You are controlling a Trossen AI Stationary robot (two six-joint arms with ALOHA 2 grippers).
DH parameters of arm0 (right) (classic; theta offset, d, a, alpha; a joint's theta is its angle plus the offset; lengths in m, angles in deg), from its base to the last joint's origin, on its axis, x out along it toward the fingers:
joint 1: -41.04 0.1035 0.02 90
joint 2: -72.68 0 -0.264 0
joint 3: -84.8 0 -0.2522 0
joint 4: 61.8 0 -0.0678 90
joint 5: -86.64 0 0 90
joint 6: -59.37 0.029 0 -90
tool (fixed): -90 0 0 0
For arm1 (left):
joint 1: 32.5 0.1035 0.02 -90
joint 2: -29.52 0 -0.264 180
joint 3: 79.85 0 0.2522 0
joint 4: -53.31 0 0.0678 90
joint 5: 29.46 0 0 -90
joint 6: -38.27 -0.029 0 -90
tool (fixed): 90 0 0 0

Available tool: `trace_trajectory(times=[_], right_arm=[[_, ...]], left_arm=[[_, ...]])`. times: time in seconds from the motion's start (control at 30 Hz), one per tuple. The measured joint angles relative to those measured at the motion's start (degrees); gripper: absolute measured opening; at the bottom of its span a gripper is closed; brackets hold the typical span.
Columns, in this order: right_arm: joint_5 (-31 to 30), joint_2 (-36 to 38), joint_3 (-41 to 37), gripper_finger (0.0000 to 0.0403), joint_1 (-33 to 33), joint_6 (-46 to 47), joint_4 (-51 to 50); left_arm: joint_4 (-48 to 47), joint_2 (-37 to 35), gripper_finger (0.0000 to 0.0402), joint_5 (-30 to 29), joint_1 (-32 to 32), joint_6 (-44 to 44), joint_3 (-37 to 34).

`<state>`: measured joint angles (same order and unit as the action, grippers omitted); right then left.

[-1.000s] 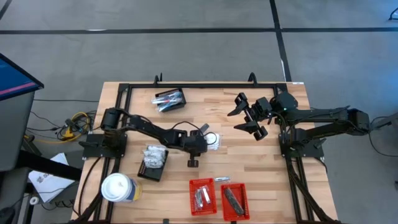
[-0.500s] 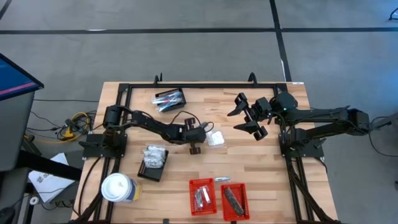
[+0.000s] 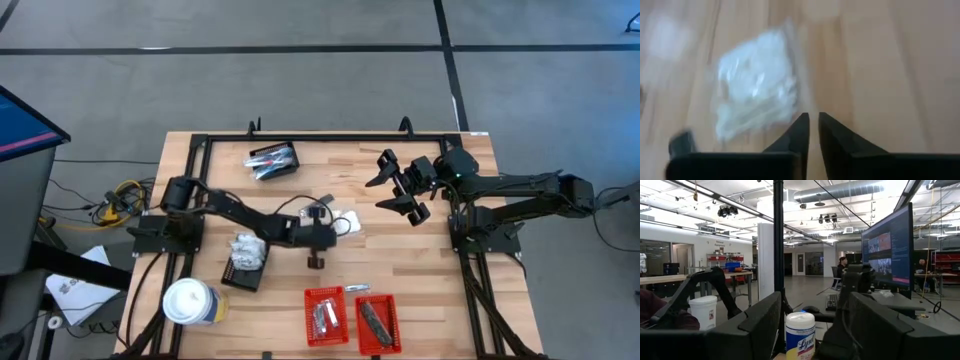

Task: Pick & Place Travel size toiletries
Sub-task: Put the cotton pack into the bottom black bin

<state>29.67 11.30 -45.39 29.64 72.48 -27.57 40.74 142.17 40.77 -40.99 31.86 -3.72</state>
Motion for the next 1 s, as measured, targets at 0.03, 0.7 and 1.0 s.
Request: trace_trajectory(times=[0.03,0.7,1.0], right_arm=[[0.0,0.0,0.0,0.0230,0.0,0.0,0.0],[0.0,0.0,0.0,0.0230,0.0,0.0,0.3],[0.0,0.0,0.0,0.0230,0.0,0.0,0.3]], left_arm=[[1.3,0.0,0.0041,-0.1,-0.7,-0.9,0.0],[10.3,7.8,0.0226,-8.7,-1.9,-6.9,2.0],[10.1,7.7,0.0181,-10.1,0.8,-7.9,1.9]])
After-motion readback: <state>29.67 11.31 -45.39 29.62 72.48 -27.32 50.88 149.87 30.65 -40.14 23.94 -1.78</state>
